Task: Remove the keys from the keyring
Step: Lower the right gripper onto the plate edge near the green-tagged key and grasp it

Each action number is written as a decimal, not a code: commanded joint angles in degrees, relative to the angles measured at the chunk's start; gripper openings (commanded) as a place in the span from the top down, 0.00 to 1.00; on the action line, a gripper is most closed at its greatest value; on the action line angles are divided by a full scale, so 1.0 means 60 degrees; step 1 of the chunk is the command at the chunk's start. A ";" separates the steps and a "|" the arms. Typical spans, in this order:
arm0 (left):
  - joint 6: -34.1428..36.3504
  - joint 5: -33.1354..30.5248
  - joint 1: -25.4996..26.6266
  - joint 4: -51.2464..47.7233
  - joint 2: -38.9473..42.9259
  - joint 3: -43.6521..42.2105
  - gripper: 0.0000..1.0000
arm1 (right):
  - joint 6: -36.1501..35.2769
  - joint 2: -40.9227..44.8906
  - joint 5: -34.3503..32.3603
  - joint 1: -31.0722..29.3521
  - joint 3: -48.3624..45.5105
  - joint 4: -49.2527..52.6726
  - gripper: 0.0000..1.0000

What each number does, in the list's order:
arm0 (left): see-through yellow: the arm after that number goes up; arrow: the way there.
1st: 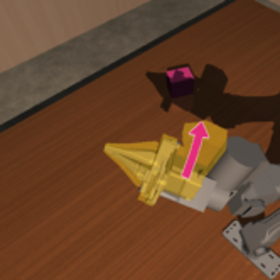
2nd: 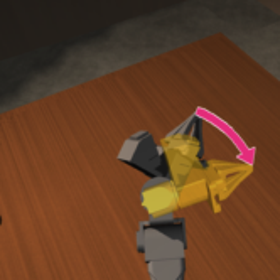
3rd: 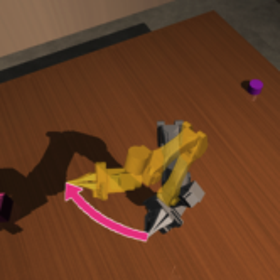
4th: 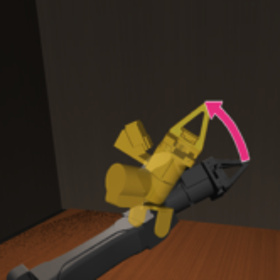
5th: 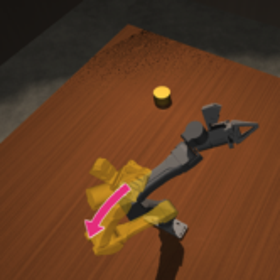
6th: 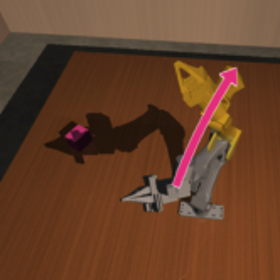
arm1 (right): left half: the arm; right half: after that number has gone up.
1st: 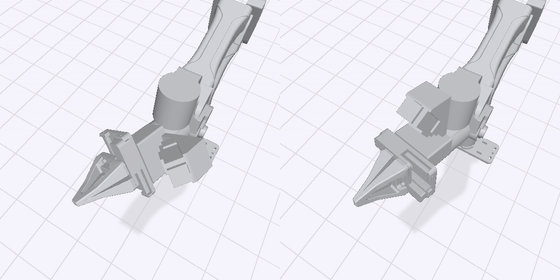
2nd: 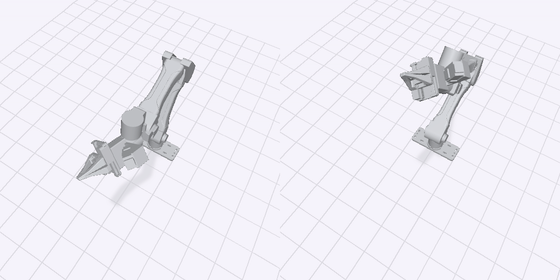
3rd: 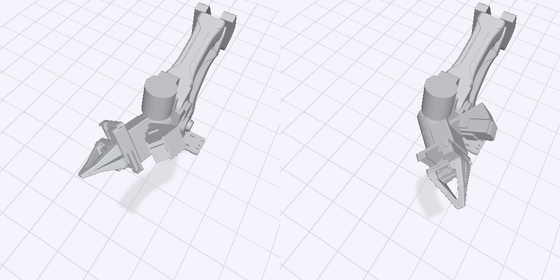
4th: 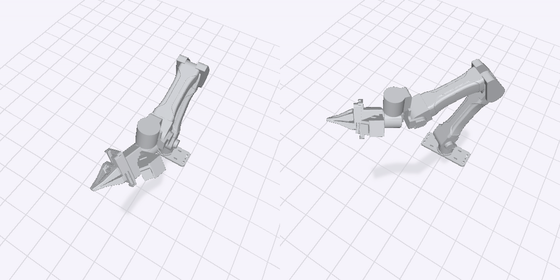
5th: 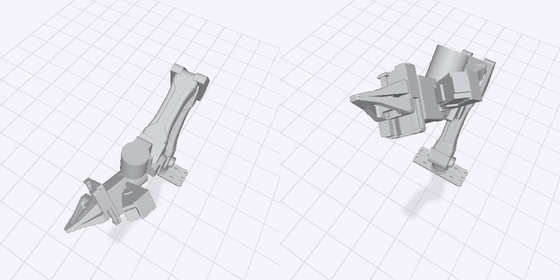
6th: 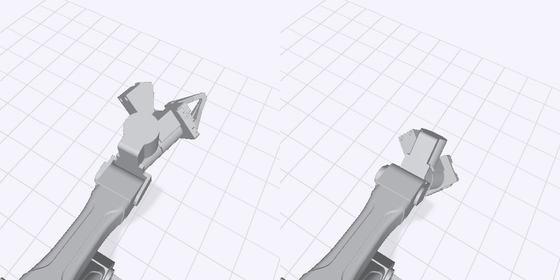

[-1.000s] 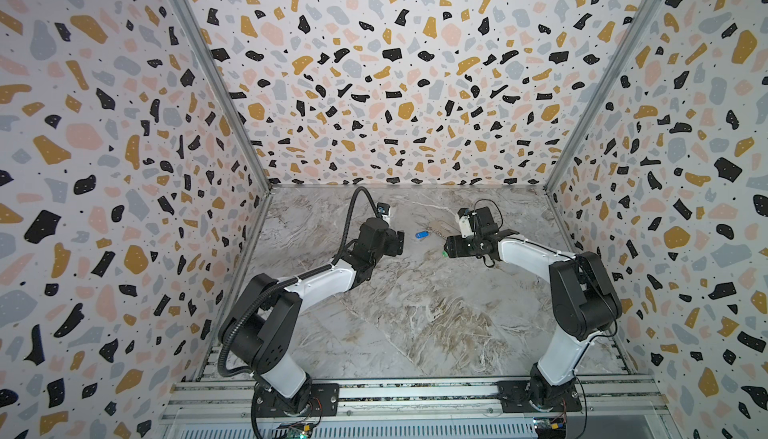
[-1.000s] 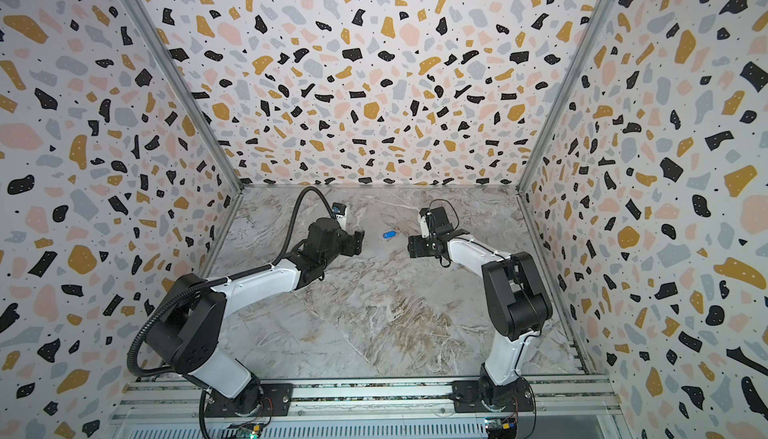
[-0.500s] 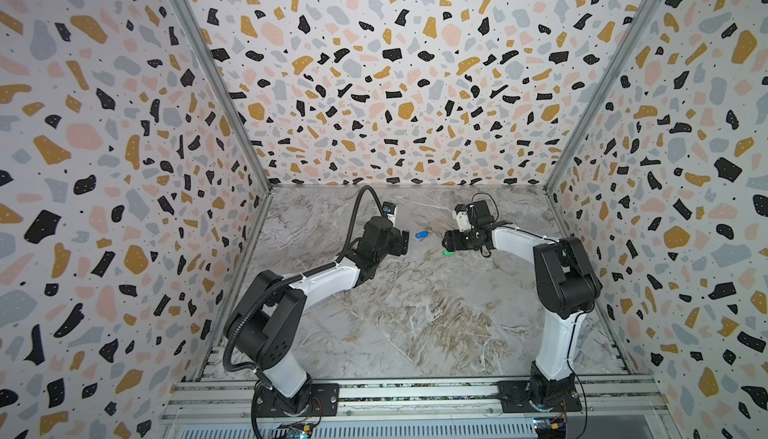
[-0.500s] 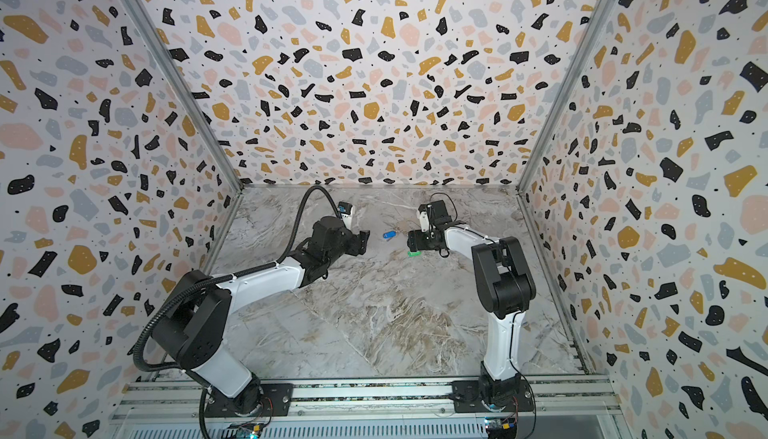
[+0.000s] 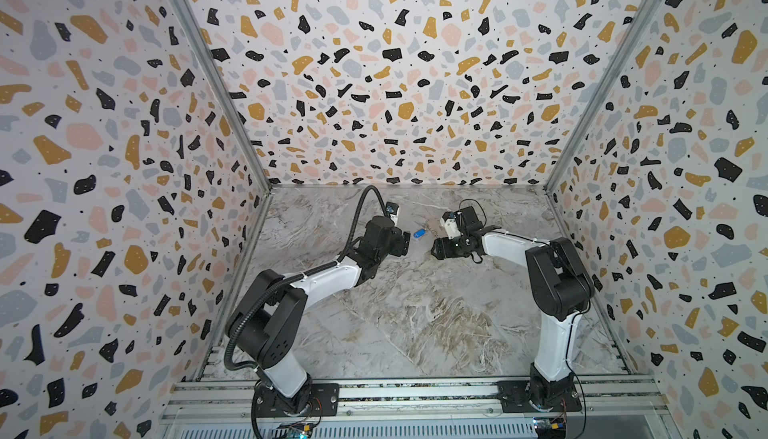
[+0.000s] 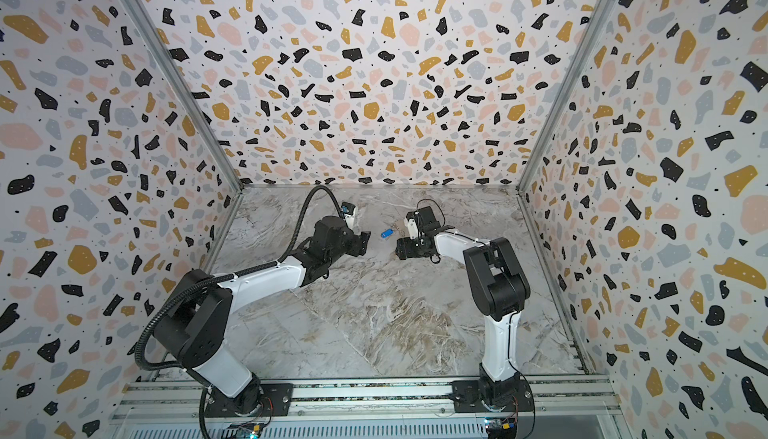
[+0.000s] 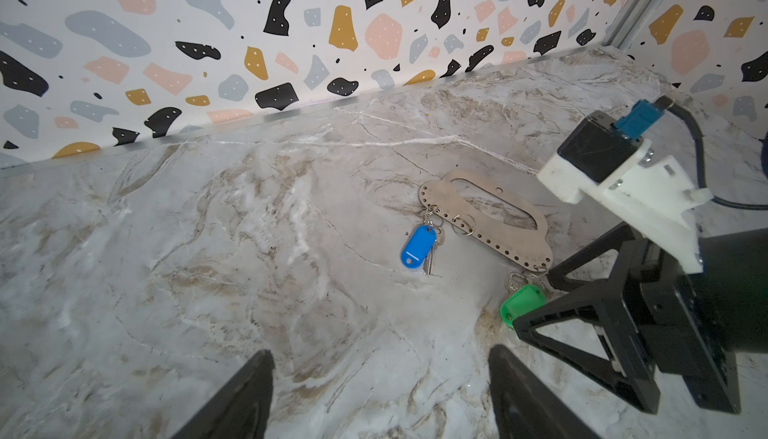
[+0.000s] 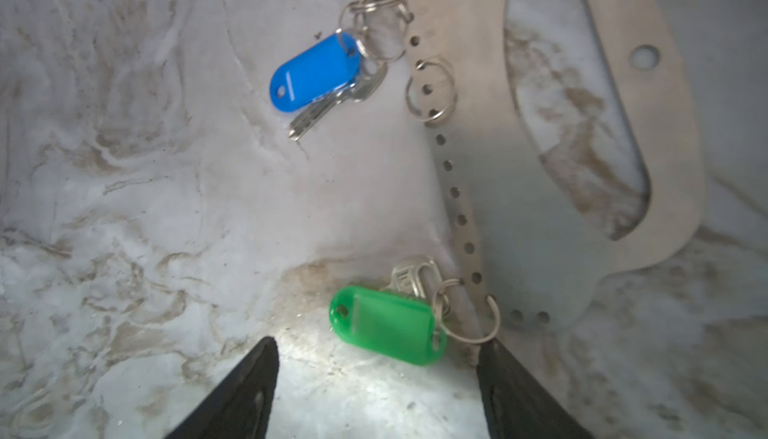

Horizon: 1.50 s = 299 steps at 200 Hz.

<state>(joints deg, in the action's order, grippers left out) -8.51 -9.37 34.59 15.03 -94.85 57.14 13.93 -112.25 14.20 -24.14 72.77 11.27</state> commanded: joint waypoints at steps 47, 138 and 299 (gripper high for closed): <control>0.0594 0.0129 -0.0169 0.0149 0.0568 0.0276 0.20 | -0.5234 0.2200 -0.0573 0.0454 -0.0358 0.0025 0.24; 0.0383 -0.0449 -0.0184 0.0297 0.1521 -0.0556 0.22 | -1.3165 0.1863 0.0782 0.1455 -0.1193 -0.1166 0.56; 0.0398 -0.0964 -0.0184 0.0191 0.1731 -0.0739 0.22 | -1.3920 -0.0011 0.0247 0.0951 -0.0620 -0.1905 0.74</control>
<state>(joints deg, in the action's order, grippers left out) -6.20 -14.28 33.80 15.00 -85.19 53.15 -68.95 -112.18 16.67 -18.24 66.76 -0.10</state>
